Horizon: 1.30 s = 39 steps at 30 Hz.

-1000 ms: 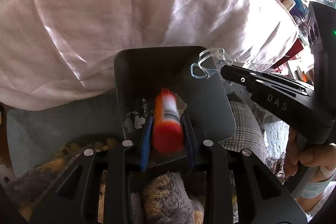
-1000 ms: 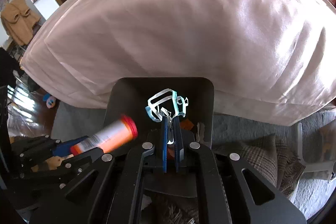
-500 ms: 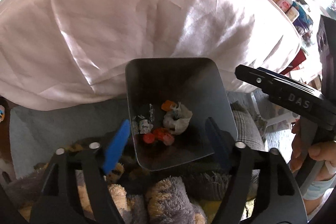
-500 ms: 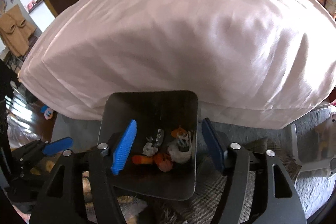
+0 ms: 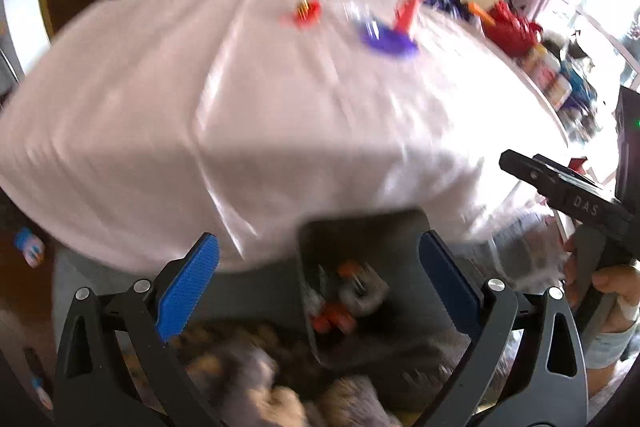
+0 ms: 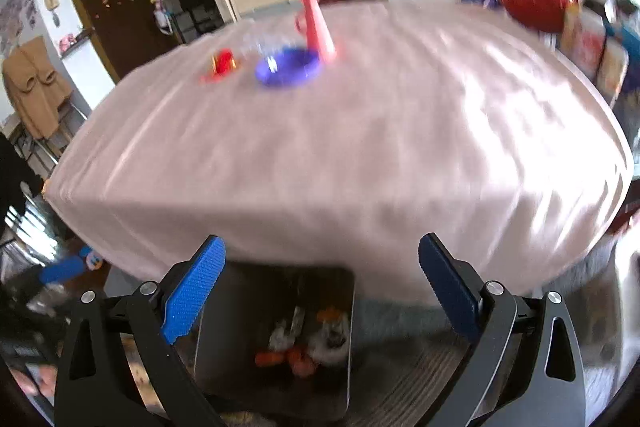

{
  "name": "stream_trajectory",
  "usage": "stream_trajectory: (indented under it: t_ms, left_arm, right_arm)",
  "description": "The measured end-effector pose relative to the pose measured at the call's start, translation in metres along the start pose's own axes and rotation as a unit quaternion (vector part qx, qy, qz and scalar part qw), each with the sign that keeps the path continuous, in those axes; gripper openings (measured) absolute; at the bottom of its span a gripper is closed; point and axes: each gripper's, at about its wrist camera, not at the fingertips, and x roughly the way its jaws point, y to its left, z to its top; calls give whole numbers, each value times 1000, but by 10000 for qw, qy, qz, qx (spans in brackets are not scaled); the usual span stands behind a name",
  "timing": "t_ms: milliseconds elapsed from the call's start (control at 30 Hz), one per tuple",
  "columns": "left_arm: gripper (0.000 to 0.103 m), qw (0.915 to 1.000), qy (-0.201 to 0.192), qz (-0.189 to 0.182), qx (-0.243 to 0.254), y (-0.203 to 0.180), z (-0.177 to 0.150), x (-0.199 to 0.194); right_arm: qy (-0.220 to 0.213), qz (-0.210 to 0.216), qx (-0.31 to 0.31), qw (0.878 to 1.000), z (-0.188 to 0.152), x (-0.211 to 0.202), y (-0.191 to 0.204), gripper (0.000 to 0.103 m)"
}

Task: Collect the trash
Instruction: 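Raise both tools back toward the items on the table, then grasp the red ornament with the left tool while the right tool grasps the pink vase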

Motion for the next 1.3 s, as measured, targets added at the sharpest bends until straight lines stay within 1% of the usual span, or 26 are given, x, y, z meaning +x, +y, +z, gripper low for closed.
stream_trajectory:
  t_ms: [200,300,400,533,667,733,800,867,967,1000,1067,1133,1200,1233,1300]
  left_arm:
    - [95,9990,-362,210,168,16,56,-2]
    - [95,9978,-519,297,275,18,78,7]
    - [95,9969,-526,429,390,21,102,26]
    - [95,9967,-472,464,478,23,128,51]
    - [95,9971,-380,480,442,26,154,76]
    - [95,9972,-361,471,455,26,167,88]
    - [95,9970,-361,462,501,25,177,97]
    - [94,9968,-332,480,549,24,189,112]
    - [88,9971,-241,429,576,24,201,129]
    - [86,9973,-196,396,581,24,204,135]
    - [82,9977,-92,329,588,22,211,148]
    - [77,9976,-32,268,632,19,217,158]
    - [74,9974,3,242,677,15,223,167]
    - [72,9974,42,222,686,14,225,172]
    - [70,9976,180,157,656,13,230,183]
  right_arm:
    - [-519,-189,-274,9981,49,-4,4,99]
    - [-641,-269,-258,9972,71,5,0,99]
    - [-657,-372,-298,9967,88,20,-1,99]
    - [-616,-361,-405,9966,114,45,1,99]
    - [-564,-363,-390,9970,138,66,2,99]
    - [-494,-315,-360,9976,149,77,2,99]
    - [-294,-180,-301,9990,160,91,3,99]
    - [-209,-138,-286,9993,168,102,3,99]
    - [-191,-229,-350,9989,175,113,4,98]
    - [-179,-244,-350,9989,176,116,3,97]
    - [-144,-259,-334,9990,179,124,4,91]
    - [-147,-266,-341,9990,182,129,5,87]
    - [-152,-295,-387,9987,185,136,5,83]
    - [-144,-299,-385,9987,187,139,5,79]
    - [-123,-303,-357,9988,190,145,3,74]
